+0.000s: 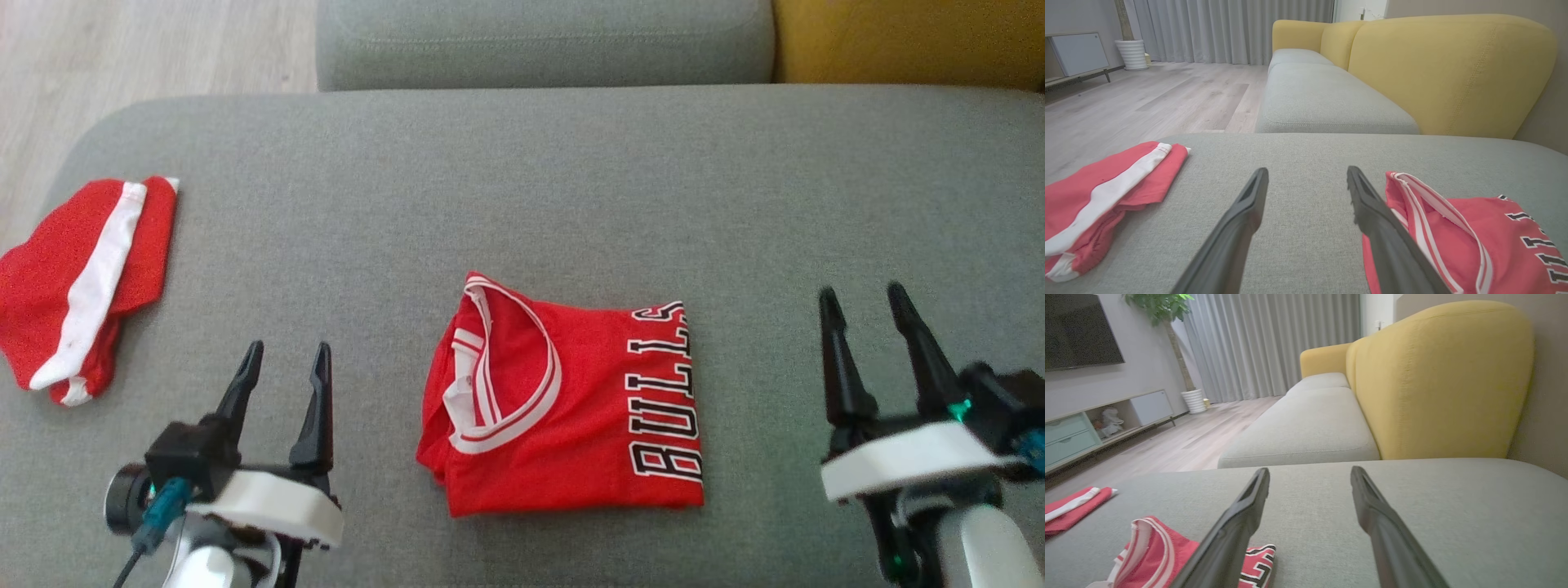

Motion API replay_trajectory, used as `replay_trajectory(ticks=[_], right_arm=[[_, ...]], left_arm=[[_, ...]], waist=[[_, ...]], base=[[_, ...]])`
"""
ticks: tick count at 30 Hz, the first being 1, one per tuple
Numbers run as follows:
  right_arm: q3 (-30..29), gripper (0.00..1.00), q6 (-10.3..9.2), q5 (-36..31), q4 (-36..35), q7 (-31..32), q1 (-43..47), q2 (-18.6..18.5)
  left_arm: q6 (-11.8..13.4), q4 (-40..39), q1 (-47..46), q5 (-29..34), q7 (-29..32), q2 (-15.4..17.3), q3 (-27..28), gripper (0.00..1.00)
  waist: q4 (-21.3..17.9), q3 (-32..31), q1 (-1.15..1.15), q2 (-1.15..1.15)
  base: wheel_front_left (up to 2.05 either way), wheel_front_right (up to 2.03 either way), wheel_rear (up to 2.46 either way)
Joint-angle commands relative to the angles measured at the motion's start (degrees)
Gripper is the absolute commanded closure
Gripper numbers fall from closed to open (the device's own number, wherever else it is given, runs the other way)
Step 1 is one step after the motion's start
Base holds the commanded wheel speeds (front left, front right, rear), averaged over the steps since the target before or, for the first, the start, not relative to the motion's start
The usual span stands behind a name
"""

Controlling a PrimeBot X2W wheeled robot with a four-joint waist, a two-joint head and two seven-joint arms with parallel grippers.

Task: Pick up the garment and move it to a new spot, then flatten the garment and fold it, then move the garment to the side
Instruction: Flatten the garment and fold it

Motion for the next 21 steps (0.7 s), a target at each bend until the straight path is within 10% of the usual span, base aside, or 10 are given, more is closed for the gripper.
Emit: replay_trajectory(ticks=[1, 21], right_arm=[[0.11, 0.0, 0.39, -0.86, -3.57, 1.13, 0.6, 0.18], [-0.27, 0.0, 0.39, -1.63, -10.06, 5.28, 11.11, 0.54]], left_arm=[[0.32, -2.33, -0.82, 0.09, 0.08, 1.58, 2.21, 0.0], [2.0, -4.6, 3.9, 0.26, 2.71, 3.08, 0.97, 0.0]], waist=[[-0.25, -0.88, 0.0, 0.0], [-1.28, -4.99, 0.0, 0.0]], base=[[0.0, 0.0, 0.0], [0.0, 0.0, 0.0]])
